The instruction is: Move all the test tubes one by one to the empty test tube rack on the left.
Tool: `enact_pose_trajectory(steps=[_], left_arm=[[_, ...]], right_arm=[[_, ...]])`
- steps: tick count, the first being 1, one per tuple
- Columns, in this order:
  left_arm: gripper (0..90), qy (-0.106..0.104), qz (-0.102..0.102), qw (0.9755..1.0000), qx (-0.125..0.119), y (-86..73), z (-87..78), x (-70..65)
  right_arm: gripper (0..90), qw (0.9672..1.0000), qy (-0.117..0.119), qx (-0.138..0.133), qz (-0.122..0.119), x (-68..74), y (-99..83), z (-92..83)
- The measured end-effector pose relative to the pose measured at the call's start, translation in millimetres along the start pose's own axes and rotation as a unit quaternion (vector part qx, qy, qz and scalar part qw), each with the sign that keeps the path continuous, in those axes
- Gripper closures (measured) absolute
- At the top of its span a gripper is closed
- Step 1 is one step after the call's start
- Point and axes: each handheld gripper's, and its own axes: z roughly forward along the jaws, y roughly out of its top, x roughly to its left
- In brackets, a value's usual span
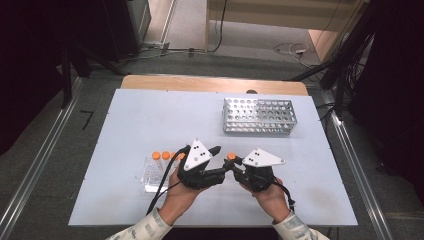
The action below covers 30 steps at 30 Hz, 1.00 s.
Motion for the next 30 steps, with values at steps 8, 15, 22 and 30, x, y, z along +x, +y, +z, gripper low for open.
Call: enact_pose_trajectory(steps=[8,15,22,30], left_arm=[[56.0,0.002,0.003,1.0000,0.008,-1.9,13.1,-0.1],[61.2,0.003,0.003,0.9999,0.014,-3.7,16.1,2.2],[66.2,-0.005,-0.001,0.9998,0.017,-5.6,18.1,2.0],[69.5,-0.007,-0.004,0.9998,0.018,-5.8,19.0,3.4]], right_arm=[[72.5,1.0000,0.005,-0.001,0.001,1.9,0.5,-1.1],[72.5,1.0000,0.007,-0.003,-0.003,3.7,0.8,-0.7],[72.4,1.0000,0.007,-0.002,-0.005,4.3,0.7,-0.5],[72.3,1.0000,0.009,-0.001,-0.002,3.9,0.3,0.1]])
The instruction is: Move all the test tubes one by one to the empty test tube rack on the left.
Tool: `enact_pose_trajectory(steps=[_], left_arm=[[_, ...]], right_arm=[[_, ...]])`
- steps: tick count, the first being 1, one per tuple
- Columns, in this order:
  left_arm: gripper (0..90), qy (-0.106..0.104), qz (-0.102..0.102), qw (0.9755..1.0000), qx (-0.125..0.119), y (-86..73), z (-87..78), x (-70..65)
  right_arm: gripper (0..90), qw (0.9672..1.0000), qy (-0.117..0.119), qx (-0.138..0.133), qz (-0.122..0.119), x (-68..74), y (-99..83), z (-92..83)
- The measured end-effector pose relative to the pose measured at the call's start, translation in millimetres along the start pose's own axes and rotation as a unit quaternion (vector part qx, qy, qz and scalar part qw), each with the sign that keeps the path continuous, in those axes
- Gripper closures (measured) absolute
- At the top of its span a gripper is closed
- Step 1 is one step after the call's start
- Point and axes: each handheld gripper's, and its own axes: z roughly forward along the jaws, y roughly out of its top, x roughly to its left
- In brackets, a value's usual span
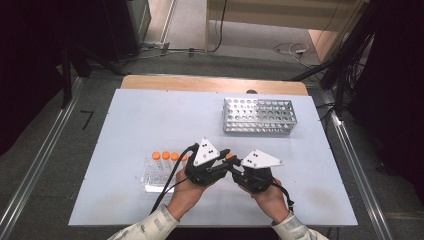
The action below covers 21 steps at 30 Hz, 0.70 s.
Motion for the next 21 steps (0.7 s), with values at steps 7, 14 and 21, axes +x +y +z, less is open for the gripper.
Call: enact_pose_trajectory(steps=[7,14,21], left_arm=[[70.1,0.001,-0.001,1.0000,-0.003,1.1,-1.7,-1.1],[70.3,-0.006,-0.002,0.9999,-0.013,3.7,-8.0,-4.8],[70.3,-0.008,-0.002,0.9996,-0.026,7.4,-18.0,-7.4]], right_arm=[[70.4,1.0000,0.003,-0.004,0.005,-0.3,0.3,-0.9],[35.4,0.9995,0.024,-0.006,0.016,-2.9,2.7,-3.3],[19.0,0.9992,0.032,0.002,0.023,-1.0,1.0,-8.0]])
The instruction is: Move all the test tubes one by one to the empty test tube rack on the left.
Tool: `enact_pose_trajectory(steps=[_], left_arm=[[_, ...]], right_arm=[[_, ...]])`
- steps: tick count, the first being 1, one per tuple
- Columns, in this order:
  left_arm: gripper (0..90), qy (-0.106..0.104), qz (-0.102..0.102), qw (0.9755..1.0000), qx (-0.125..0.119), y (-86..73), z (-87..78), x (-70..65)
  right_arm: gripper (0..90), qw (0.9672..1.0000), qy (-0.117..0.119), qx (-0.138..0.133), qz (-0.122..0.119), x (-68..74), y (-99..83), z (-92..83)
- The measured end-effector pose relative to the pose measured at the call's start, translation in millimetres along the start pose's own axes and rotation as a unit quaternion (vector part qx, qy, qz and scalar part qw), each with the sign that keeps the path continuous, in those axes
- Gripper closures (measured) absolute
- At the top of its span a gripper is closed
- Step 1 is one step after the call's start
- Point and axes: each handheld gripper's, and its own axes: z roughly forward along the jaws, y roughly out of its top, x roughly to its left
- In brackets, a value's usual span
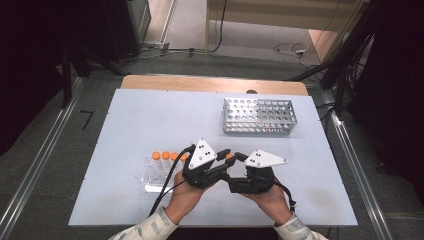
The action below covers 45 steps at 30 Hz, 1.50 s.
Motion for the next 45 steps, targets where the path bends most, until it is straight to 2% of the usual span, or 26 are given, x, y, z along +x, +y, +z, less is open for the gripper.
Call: enact_pose_trajectory(steps=[9,18,25,33,45], left_arm=[[70.3,-0.002,0.000,1.0000,-0.006,3.9,-19.4,-2.8],[70.3,0.003,-0.010,0.9999,-0.013,5.7,-38.2,3.9],[70.3,0.013,-0.014,0.9995,-0.025,7.9,-61.5,8.0],[70.3,0.021,-0.014,0.9988,-0.043,9.0,-87.6,9.9],[70.2,0.052,-0.020,0.9978,-0.035,-0.6,-109.7,25.3]], right_arm=[[16.7,1.0000,-0.001,0.010,0.002,-2.4,-7.4,-4.7],[16.7,0.9998,0.001,0.020,-0.003,-2.8,-13.7,-8.0],[16.7,0.9995,0.004,0.029,-0.013,-3.1,-18.3,-9.1],[14.8,0.9994,-0.004,0.034,-0.008,-5.4,-19.7,-7.7],[14.8,0.9993,-0.010,0.037,-0.003,-8.5,-20.9,-6.6]])
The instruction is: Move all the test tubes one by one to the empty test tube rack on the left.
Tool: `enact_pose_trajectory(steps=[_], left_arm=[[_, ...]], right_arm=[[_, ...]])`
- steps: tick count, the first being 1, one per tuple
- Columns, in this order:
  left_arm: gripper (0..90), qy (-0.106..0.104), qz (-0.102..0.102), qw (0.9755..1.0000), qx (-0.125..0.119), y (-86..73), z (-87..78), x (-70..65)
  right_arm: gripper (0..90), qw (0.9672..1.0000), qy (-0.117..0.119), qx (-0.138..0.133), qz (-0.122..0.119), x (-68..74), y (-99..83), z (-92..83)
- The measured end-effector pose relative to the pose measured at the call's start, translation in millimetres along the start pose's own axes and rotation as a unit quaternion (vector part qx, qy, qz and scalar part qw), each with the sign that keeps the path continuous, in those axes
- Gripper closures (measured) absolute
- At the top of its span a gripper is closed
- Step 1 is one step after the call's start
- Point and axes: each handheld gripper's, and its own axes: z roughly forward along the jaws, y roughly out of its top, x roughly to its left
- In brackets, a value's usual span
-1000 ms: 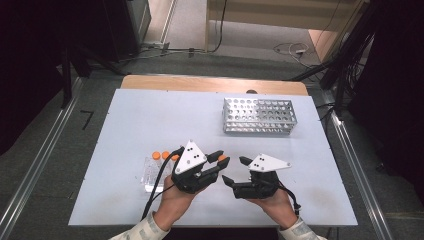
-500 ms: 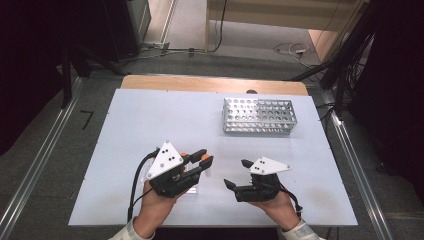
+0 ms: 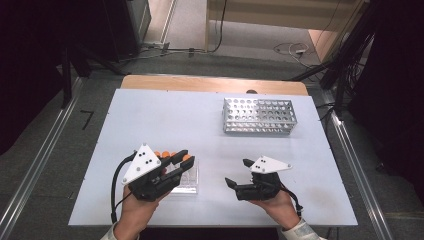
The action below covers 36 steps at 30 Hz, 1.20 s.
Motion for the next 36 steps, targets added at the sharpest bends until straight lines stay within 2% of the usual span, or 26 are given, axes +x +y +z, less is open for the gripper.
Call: enact_pose_trajectory(steps=[7,16,29,36], left_arm=[[70.2,0.023,-0.005,0.9997,0.006,-4.4,-11.6,11.9],[70.2,0.048,-0.012,0.9987,0.007,-6.7,-26.6,25.6],[70.2,0.089,-0.018,0.9957,0.017,-10.4,-39.8,46.8],[70.2,0.110,-0.023,0.9936,0.007,-11.5,-43.4,57.8]], right_arm=[[14.7,0.9999,-0.013,-0.003,0.009,-5.7,-1.0,-0.3],[14.7,0.9998,-0.016,-0.001,0.011,-7.4,-1.4,-0.3],[14.8,0.9997,-0.020,0.000,0.014,-8.3,-1.8,0.2],[14.8,0.9997,-0.021,0.000,0.014,-8.6,-1.9,0.3]])
